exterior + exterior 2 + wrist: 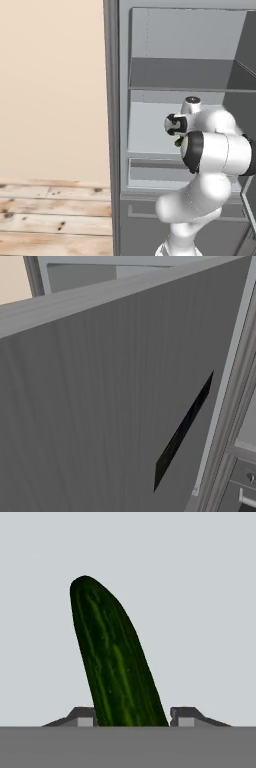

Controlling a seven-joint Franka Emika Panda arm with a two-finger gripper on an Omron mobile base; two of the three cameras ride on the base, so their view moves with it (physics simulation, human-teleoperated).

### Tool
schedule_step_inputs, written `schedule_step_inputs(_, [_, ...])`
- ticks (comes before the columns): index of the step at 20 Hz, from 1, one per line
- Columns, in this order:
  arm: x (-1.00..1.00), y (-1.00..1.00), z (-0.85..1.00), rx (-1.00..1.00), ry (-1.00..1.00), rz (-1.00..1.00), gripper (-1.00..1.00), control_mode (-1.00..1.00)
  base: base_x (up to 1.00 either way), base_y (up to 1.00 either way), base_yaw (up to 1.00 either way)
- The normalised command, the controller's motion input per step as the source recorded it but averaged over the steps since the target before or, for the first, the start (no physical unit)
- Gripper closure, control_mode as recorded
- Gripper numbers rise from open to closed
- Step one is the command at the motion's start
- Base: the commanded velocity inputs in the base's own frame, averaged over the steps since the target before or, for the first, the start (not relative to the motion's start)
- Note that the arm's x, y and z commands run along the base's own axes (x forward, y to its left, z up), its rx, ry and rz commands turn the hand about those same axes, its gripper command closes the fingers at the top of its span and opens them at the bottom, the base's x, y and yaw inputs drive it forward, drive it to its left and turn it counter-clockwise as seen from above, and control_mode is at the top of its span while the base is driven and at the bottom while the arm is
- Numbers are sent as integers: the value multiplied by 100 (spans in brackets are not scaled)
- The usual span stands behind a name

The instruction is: Place the cold items (eggplant and cucumber) from the fridge in one tupperware on the dining counter. Place the warm items (hot dog and kebab skewer) in the stove area in another tupperware.

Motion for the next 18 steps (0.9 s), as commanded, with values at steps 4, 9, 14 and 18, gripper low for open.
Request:
schedule_step_inputs(4, [-100,2,-9,11,-38,0,100,-100,0,0,0])
schedule_step_inputs(9, [-89,21,51,3,-19,0,100,-100,0,0,0])
schedule_step_inputs(14, [-100,41,100,-2,-1,0,100,-100,0,0,0])
schedule_step_inputs(18, [-100,56,100,0,3,-1,100,-100,0,0,0])
